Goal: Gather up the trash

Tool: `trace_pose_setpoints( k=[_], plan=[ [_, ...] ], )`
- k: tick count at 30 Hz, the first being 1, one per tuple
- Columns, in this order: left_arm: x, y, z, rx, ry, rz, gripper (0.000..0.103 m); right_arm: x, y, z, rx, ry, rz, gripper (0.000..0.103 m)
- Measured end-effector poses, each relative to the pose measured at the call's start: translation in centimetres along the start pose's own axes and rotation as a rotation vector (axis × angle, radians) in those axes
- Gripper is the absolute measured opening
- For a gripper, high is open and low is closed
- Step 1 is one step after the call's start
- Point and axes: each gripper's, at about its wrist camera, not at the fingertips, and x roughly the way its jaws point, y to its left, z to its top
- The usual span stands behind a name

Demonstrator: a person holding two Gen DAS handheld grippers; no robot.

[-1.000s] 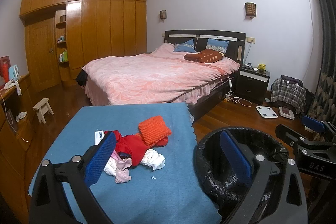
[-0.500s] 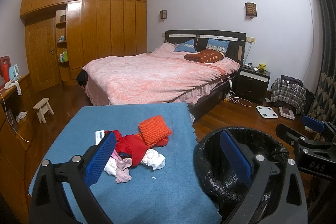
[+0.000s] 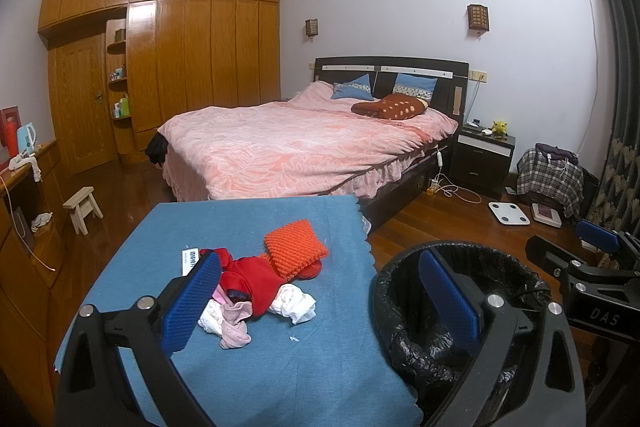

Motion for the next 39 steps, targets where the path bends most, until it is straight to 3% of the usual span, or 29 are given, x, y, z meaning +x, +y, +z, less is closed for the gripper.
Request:
trace_pose_setpoints(
  k=[39],
  plan=[
    [0.0,1.5,-0.5,-0.017,0.008,0.013,0.097,1.6,2.2,-0.4,-0.007,0.009,0.011,0.098]
  ],
)
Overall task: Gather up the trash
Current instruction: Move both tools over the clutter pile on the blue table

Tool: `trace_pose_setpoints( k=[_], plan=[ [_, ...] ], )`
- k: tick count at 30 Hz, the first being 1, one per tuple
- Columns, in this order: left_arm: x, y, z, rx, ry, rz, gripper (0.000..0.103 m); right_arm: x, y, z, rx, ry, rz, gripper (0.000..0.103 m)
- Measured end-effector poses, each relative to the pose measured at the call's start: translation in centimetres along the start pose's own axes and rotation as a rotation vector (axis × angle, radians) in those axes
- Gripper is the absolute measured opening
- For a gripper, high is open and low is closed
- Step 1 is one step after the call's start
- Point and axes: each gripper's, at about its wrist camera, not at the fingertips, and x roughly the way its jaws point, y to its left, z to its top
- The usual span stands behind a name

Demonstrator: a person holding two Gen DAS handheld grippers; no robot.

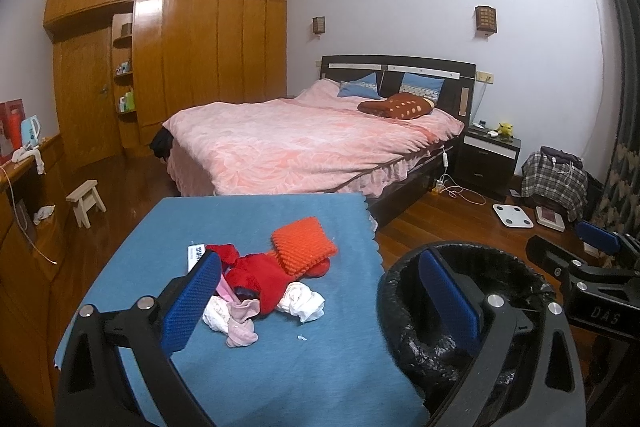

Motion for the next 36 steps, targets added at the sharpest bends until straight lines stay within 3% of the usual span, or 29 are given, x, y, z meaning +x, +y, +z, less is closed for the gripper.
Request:
trace_pose_setpoints(
  k=[9,21,36],
  plan=[
    [1.0,2.0,-0.3,-0.013,0.001,0.049,0.097,1.6,1.7,0.7,-0.017,0.007,0.035,0.098],
    [4.7,10.7,-2.2,-0.06,0.063,0.294,0.097,7.4,6.9,0.4,-0.053,0.06,0.144,0.098],
    [10.2,15.8,-6.4,-0.083,0.176,0.307,0.097,17.2,14.3,-3.4,-0.159,0.188,0.222,0.096]
  ],
)
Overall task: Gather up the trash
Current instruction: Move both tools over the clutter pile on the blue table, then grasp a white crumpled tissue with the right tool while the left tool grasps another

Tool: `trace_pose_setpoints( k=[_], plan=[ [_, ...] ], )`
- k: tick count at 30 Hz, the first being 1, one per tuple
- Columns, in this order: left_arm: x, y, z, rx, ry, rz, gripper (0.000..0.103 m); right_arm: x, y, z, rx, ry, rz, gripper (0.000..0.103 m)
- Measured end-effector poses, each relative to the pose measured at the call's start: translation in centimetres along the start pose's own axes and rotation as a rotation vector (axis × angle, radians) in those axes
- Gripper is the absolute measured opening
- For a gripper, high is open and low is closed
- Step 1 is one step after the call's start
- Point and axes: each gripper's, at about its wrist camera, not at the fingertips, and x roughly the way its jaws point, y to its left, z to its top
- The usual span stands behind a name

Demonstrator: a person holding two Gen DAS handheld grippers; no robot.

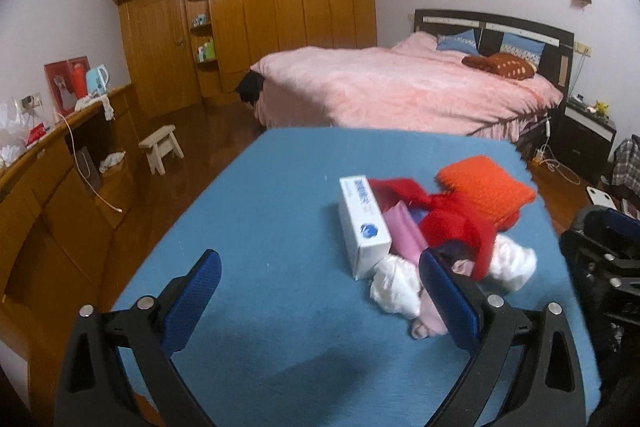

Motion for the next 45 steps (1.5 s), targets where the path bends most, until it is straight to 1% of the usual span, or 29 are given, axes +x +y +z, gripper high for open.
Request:
trace_pose_setpoints(
  k=[3,5,6,12,14,18,21,24,25,26,27,29,31,32,34,35,36,37,39,43,45],
  plan=[
    [1.0,0.2,-0.4,0.002,0.017,-0.006,0.096,2.2,0.2,-0.7,-0.015,0.042,-0.006,0.091],
    [1.6,0.2,-0.5,0.008,0.027,-0.007,0.096,3.5,0.4,-1.2,-0.024,0.068,0.0,0.084],
    [1.8,0.2,-0.6,0.009,0.03,-0.007,0.095,4.1,0.4,-1.4,-0.029,0.078,-0.002,0.083],
    [3.3,0.1,-1.0,0.001,0.058,-0.021,0.093,6.5,0.4,-2.0,-0.031,0.121,-0.01,0.083],
    [3.7,0.0,-1.2,0.005,0.067,-0.028,0.092,7.0,0.5,-2.1,-0.029,0.135,-0.008,0.081],
    [4.5,-0.5,-1.6,0.016,0.088,-0.048,0.088,7.9,0.5,-2.3,-0.029,0.159,0.01,0.08],
    [5.0,-0.9,-1.9,0.016,0.103,-0.071,0.083,8.1,0.9,-2.4,-0.046,0.173,0.027,0.078],
    [5.3,-1.6,-2.2,0.022,0.106,-0.09,0.081,8.2,0.8,-2.4,-0.039,0.186,0.069,0.067],
    [5.5,-1.8,-2.2,0.024,0.11,-0.095,0.079,8.3,0.8,-2.4,-0.035,0.193,0.096,0.059],
    [5.7,-1.9,-2.4,0.025,0.118,-0.106,0.078,8.3,0.7,-2.4,-0.034,0.198,0.11,0.053],
    [5.8,-2.0,-2.3,0.023,0.124,-0.116,0.075,8.2,0.8,-2.5,-0.035,0.201,0.112,0.053],
    [6.1,-2.1,-2.3,0.018,0.14,-0.142,0.07,7.9,0.7,-2.6,-0.032,0.204,0.118,0.048],
    [6.4,-2.3,-2.5,0.019,0.149,-0.16,0.063,7.5,0.5,-2.6,-0.022,0.196,0.112,0.047],
    [6.6,-2.4,-2.6,0.018,0.158,-0.177,0.061,7.2,0.4,-2.5,-0.02,0.192,0.106,0.047],
    [6.9,-2.6,-2.8,0.016,0.169,-0.203,0.053,6.9,0.2,-2.5,-0.017,0.187,0.099,0.047],
    [7.0,-2.8,-2.9,0.015,0.174,-0.21,0.051,6.7,0.0,-2.5,-0.015,0.186,0.095,0.047],
    [7.1,-3.0,-3.1,0.014,0.177,-0.218,0.046,6.7,-0.1,-2.5,-0.014,0.186,0.091,0.047],
    [7.3,-3.1,-3.1,0.01,0.184,-0.239,0.037,6.5,-0.2,-2.5,-0.013,0.185,0.087,0.047],
    [7.4,-3.2,-3.2,0.004,0.191,-0.26,0.027,6.5,-0.4,-2.5,-0.01,0.186,0.083,0.047],
    [7.1,-3.2,-3.2,0.005,0.183,-0.258,0.017,6.0,-0.6,-2.6,-0.006,0.182,0.079,0.047],
    [6.9,-3.0,-3.1,-0.012,0.181,-0.265,0.015,5.7,-0.7,-2.6,-0.001,0.179,0.08,0.047]
  ],
)
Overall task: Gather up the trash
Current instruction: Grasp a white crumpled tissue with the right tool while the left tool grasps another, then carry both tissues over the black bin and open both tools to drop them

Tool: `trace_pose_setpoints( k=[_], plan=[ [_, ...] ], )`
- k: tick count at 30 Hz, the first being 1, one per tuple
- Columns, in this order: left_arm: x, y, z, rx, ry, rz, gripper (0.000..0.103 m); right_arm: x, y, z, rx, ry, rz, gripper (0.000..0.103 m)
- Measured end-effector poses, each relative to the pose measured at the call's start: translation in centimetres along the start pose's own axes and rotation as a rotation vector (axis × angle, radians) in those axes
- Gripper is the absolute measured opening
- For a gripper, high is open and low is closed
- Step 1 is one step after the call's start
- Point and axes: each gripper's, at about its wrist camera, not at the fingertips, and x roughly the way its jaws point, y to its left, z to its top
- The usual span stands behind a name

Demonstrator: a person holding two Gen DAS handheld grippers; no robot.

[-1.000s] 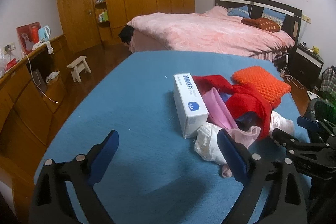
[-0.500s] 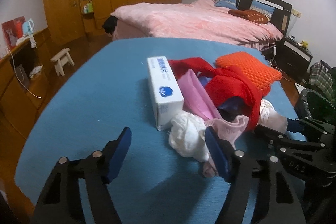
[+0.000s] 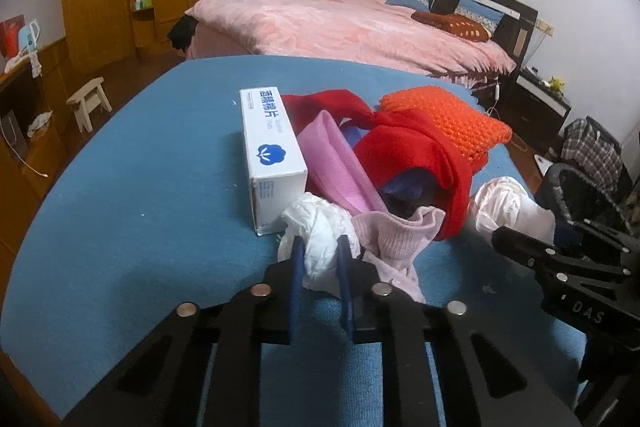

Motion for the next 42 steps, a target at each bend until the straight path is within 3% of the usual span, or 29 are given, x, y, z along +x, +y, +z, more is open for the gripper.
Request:
trace_pose_setpoints(
  k=[12,22,32,42],
  plan=[
    [-4.9,-0.6,0.6,-0.007,-0.076,-0.002,0.014,-3.4,-0.2,0.2,0.011,-0.052,0.016,0.047],
    [-8.7,-3.4,2.0,0.037,-0.162,-0.025,0.014,-8.1,-2.0,0.3,0.049,-0.136,-0.001,0.047],
    [-8.9,-10.0,3.4,0.123,-0.182,-0.142,0.014,-13.2,-7.2,-1.2,0.136,-0.208,-0.097,0.047],
    [-7.5,-18.4,3.2,0.228,-0.161,-0.288,0.014,-16.5,-14.1,-4.8,0.244,-0.213,-0.233,0.047]
  ],
)
